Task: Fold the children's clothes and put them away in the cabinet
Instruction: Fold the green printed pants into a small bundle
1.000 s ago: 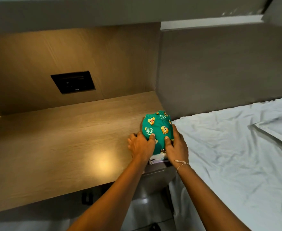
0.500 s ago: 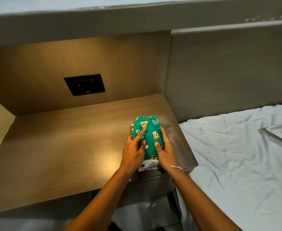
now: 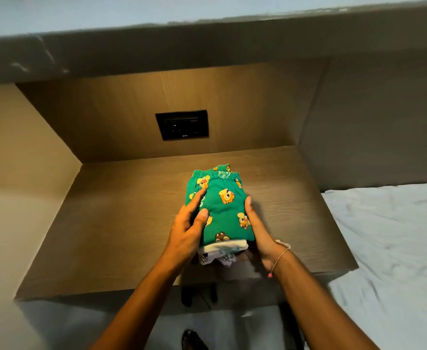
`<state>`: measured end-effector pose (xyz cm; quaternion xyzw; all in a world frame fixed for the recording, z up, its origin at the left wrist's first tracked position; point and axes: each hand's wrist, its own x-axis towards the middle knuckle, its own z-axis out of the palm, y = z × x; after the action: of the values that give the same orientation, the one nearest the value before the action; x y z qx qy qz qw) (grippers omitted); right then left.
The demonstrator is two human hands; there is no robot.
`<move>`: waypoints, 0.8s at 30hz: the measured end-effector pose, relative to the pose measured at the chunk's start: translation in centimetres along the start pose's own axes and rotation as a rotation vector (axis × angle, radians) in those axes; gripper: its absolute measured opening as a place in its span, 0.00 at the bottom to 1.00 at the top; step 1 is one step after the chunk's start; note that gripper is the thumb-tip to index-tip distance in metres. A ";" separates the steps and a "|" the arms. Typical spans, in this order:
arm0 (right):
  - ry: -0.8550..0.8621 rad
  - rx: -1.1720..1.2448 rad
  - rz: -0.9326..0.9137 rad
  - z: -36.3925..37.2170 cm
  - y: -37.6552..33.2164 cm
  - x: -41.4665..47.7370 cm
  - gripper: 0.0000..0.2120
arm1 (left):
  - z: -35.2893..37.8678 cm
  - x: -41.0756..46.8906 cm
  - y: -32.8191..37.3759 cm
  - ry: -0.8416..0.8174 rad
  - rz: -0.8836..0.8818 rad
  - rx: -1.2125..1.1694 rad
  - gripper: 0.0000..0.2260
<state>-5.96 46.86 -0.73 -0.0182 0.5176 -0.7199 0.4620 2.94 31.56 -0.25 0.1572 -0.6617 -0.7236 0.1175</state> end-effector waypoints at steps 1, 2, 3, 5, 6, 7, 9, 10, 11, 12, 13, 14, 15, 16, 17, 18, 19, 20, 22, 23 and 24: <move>-0.031 0.075 0.022 0.9 0.1 0.3 0.32 | -0.9 0.0 -0.2 0.011 -0.003 0.006 0.20; -0.050 0.127 0.018 1.5 0.4 0.7 0.31 | -1.8 -0.1 -0.6 0.026 -0.007 0.017 0.20; -0.068 0.152 0.005 2.1 0.7 1.3 0.30 | -2.8 -0.1 -1.0 0.042 -0.015 0.033 0.19; -0.052 0.099 -0.053 3.0 1.7 2.5 0.36 | -4.5 -0.2 -2.2 0.071 -0.018 0.078 0.19; -0.039 0.027 -0.092 3.4 2.2 3.0 0.40 | -5.2 -0.2 -2.6 0.079 -0.006 0.107 0.19; -0.032 -0.045 -0.125 3.8 2.7 3.2 0.41 | -5.7 -0.3 -2.9 0.091 0.003 0.138 0.19; -0.035 -0.145 -0.159 4.2 3.7 3.8 0.42 | -7.0 -0.4 -3.5 0.104 0.016 0.217 0.21; -0.031 -0.177 -0.160 4.2 4.2 4.1 0.41 | -7.6 -0.4 -4.0 0.102 0.023 0.264 0.22; -0.032 -0.194 -0.160 4.3 4.7 4.3 0.40 | -8.2 -0.5 -4.3 0.099 0.013 0.291 0.21; -0.040 -0.214 -0.164 4.3 5.4 4.5 0.38 | -8.6 -0.6 -4.8 0.092 -0.005 0.301 0.21; -0.038 -0.250 -0.171 4.5 6.1 4.7 0.36 | -9.1 -0.7 -5.3 0.084 -0.030 0.306 0.22; -0.019 -0.327 -0.188 4.7 6.8 4.8 0.34 | -9.5 -0.7 -5.9 0.074 -0.043 0.313 0.22; 0.018 -0.445 -0.217 5.1 7.2 4.8 0.33 | -9.9 -0.8 -6.4 0.068 -0.062 0.313 0.23; 0.057 -0.579 -0.256 5.6 7.4 4.7 0.33 | -10.2 -0.7 -6.9 0.056 -0.071 0.313 0.23; 0.095 -0.706 -0.296 5.8 7.4 4.7 0.33 | -10.4 -0.5 -7.2 0.046 -0.079 0.313 0.24; 0.122 -0.812 -0.333 6.1 7.4 4.7 0.34 | -10.5 -0.5 -7.5 0.039 -0.072 0.313 0.24; 0.141 -0.900 -0.362 6.3 7.5 4.7 0.35 | -10.6 -0.4 -7.6 0.043 -0.069 0.319 0.24; 0.151 -0.966 -0.379 6.4 7.5 4.7 0.35 | -10.5 -0.4 -7.5 0.046 -0.064 0.328 0.23; 0.140 -1.032 -0.377 6.5 7.4 5.0 0.34 | -10.4 -0.2 -7.3 0.048 -0.070 0.341 0.22; 0.119 -1.029 -0.372 6.5 7.4 5.4 0.33 | -10.3 -0.3 -7.1 0.049 -0.071 0.328 0.23; 0.088 -1.000 -0.357 6.5 7.4 5.6 0.32 | -10.2 -0.4 -7.0 0.050 -0.080 0.306 0.23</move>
<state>-1.15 38.00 -5.90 -0.2938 0.8052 -0.4530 0.2451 7.49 22.96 -7.91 0.2176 -0.7543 -0.6143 0.0795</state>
